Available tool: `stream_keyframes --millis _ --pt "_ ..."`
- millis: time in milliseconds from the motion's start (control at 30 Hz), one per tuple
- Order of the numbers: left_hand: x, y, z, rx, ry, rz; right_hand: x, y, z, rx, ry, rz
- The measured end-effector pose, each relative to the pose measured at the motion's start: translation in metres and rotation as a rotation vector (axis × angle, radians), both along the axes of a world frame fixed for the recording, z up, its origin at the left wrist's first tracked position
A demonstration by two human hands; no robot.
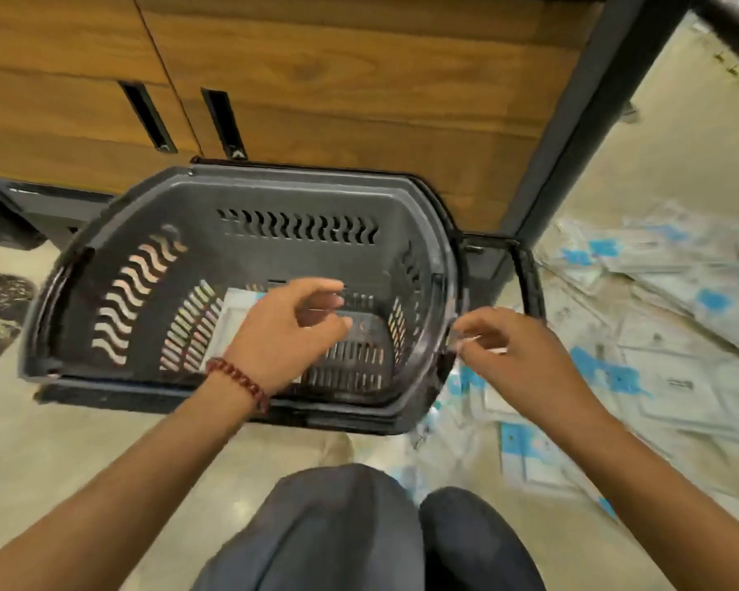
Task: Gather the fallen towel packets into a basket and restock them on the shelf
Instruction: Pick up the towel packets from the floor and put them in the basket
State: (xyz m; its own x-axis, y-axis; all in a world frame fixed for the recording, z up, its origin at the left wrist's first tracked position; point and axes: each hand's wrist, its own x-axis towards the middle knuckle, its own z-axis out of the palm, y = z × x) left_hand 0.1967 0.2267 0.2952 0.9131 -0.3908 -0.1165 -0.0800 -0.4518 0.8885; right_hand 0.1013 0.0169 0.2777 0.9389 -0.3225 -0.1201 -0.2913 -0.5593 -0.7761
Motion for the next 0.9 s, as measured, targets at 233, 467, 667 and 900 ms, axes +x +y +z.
stream_keyframes --millis 233,467,667,900 --pt "-0.113 -0.108 -0.017 0.078 0.243 -0.361 -0.134 -0.092 -0.061 0.162 0.288 -0.265" --pt "-0.131 -0.134 -0.103 0.579 0.402 -0.541 -0.176 -0.102 -0.149 0.374 0.460 -0.350" --pt "-0.126 -0.104 -0.202 0.688 0.439 -0.410 -0.147 -0.063 -0.247 0.571 0.541 -0.446" --pt "-0.115 -0.065 -0.287 0.720 0.449 -0.245 -0.095 -0.030 -0.341 0.340 0.673 -0.528"
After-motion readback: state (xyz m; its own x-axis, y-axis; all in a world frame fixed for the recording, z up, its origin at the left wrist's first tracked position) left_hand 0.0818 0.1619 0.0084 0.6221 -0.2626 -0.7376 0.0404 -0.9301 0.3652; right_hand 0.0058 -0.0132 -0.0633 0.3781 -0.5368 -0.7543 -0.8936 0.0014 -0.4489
